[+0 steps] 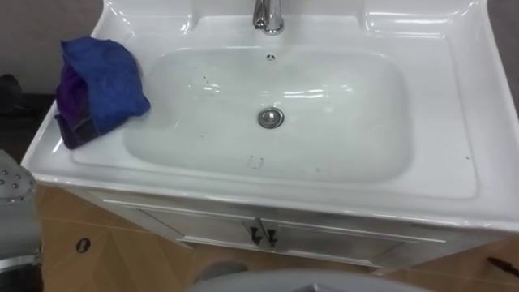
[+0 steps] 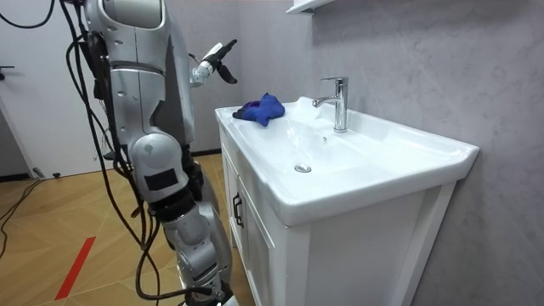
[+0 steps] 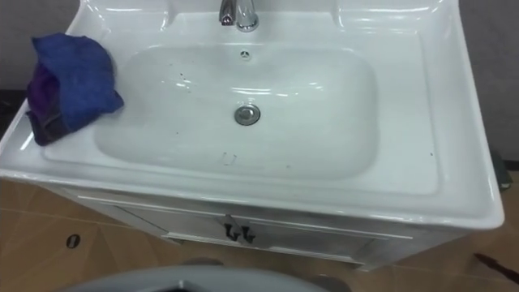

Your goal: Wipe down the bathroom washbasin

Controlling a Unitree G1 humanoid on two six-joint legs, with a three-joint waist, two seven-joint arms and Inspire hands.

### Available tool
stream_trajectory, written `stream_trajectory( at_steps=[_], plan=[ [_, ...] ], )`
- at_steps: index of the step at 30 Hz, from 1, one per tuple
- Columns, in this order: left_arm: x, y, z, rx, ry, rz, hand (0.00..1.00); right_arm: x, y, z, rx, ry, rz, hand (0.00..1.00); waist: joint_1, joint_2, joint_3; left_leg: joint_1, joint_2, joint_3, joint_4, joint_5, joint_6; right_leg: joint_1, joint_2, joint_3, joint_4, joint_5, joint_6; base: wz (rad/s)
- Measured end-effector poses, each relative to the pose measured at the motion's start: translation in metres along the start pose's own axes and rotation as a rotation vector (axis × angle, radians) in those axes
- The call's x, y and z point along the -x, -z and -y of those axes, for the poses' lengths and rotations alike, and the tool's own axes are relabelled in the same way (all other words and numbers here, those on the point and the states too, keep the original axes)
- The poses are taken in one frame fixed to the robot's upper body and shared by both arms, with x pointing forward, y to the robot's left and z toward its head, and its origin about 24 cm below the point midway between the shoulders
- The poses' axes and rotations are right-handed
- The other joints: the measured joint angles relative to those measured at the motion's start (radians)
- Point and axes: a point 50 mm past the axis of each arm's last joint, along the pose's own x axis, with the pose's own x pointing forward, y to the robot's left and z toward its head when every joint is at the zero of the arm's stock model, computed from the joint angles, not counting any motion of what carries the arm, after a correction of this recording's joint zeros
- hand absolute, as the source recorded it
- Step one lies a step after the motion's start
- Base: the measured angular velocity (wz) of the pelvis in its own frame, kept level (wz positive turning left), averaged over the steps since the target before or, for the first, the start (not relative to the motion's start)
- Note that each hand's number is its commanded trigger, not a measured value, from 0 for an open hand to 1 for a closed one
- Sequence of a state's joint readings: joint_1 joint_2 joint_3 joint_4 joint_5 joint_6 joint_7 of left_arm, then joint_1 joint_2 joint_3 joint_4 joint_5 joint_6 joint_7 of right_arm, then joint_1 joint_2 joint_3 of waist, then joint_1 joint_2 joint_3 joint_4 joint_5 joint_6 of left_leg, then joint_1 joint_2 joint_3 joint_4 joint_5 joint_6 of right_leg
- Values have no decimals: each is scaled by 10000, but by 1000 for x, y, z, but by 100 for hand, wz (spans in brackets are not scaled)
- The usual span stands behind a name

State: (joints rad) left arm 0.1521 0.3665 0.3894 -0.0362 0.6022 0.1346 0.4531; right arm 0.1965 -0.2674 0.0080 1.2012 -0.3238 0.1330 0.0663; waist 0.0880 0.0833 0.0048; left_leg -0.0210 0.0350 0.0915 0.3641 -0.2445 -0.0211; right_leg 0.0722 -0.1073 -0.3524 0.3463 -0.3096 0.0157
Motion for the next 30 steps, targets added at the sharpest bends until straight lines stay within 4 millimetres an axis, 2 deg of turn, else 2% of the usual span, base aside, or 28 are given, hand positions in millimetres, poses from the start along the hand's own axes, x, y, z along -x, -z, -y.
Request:
stream_trajectory(
  at_steps=[7,11,14,15,16,17,19,21,23,25,28,29,30],
  plan=[
    [-3,1,-8,13,-1015,-21,0,0,2,8,-269,311,-4,0,74,10,-21,-15,-83,19,-27,2,3,-102,-107,-31,148,-33,42,0],
    [-7,8,-22,8,-1888,-114,0,1,5,7,-337,330,-69,0,439,-10,-41,-35,-112,-13,-30,3,5,-208,-150,28,215,-46,42,-7],
    [-6,28,-33,-84,-2554,-921,0,1,8,7,-314,363,-92,0,590,-18,-72,-40,-132,-111,-44,2,5,-159,-146,-18,170,-50,50,6],
    [-2,42,-37,-81,-2664,-1477,0,1,6,8,-351,405,5,0,602,-16,-91,-39,-138,-124,-43,2,5,-142,-147,-37,173,-51,51,4],
    [2,58,-38,-270,-2749,-2098,0,1,5,10,-377,455,35,0,656,-28,-119,-36,-140,-117,-41,2,5,-155,-156,-37,204,-60,53,0],
    [10,75,-37,-451,-2734,-2801,0,2,5,13,-478,543,92,0,754,-84,-112,-40,-141,-116,-38,2,5,-185,-162,-19,219,-73,47,-3],
    [24,98,-37,-766,-2588,-3712,0,2,4,18,-534,703,158,0,859,-55,-146,-50,-144,-136,-40,0,4,-200,-165,-24,212,-98,49,0],
    [38,115,-38,-1020,-2461,-4450,0,3,4,20,-285,852,242,0,992,-77,-139,-48,-154,-209,-56,-1,4,-202,-161,-34,220,-114,45,6],
    [52,132,-37,-1259,-2354,-5248,0,4,5,21,-195,892,220,0,1129,-141,-183,-33,-195,-397,-122,-2,2,-196,-167,-84,261,-127,43,10],
    [82,156,-36,-1489,-1985,-6606,0,4,2,25,-152,1004,321,0,1143,-186,-199,-17,-260,-500,-156,-1,3,-192,-251,-201,373,-186,45,11],
    [111,170,-34,-1672,-1914,-7765,0,5,4,25,-163,1078,314,0,1169,-303,-185,-31,-315,-620,-212,6,2,-146,-289,-316,372,-191,56,11],
    [122,176,-32,-1803,-1869,-8229,0,5,3,25,-175,1088,300,0,1173,-282,-203,-28,-315,-644,-209,5,3,-125,-285,-327,364,-191,56,7],
    [127,178,-31,-1879,-1804,-8433,0,5,4,25,-181,1088,268,0,1166,-327,-174,-28,-320,-663,-217,5,3,-113,-286,-344,362,-191,56,5]
  ],
)
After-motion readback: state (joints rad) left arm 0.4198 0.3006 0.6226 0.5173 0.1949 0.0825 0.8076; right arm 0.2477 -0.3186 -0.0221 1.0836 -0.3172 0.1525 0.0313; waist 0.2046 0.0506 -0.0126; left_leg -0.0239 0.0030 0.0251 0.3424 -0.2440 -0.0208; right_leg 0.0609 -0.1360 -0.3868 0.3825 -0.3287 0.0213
